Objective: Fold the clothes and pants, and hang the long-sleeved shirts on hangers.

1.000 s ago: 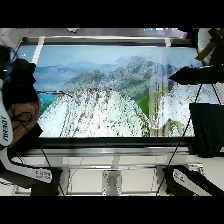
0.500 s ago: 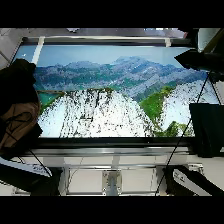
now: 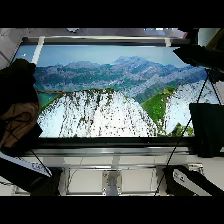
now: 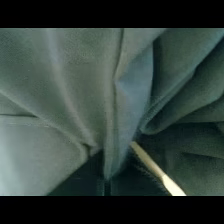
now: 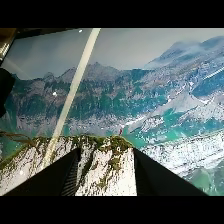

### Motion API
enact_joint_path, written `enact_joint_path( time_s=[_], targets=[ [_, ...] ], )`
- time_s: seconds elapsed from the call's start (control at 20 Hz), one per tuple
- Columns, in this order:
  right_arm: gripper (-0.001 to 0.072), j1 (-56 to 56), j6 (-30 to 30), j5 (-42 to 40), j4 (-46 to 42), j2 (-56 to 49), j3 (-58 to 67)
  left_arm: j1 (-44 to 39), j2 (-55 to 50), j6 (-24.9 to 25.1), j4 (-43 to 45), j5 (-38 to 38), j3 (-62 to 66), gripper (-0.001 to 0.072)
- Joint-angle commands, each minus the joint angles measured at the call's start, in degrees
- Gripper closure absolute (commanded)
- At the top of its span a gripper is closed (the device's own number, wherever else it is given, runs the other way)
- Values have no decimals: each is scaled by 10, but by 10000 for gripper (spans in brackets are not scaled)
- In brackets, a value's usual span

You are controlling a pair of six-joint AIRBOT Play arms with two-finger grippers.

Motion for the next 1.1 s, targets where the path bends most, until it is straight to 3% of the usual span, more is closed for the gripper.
enact_joint_path(
  time_s=[0.0,0.2,0.4,0.55,0.8,0.95,1.05],
  targets=[
    [321,0,14,23,9,3,2,-14,28,14,17,-42,0,703],
    [321,-1,13,152,-38,5,74,-88,147,14,-95,-58,0,703],
    [322,0,13,326,-168,5,197,-211,287,29,-362,-22,0,702],
    [322,0,12,370,-264,5,261,-343,328,36,-530,2,0,703],
    [322,0,7,364,-318,-1,273,-638,252,40,-546,43,0,702],
    [322,0,7,364,-337,-12,273,-785,146,50,-546,160,0,701],
    [322,0,6,363,-362,-21,273,-850,78,83,-546,289,0,700]
  ],
)
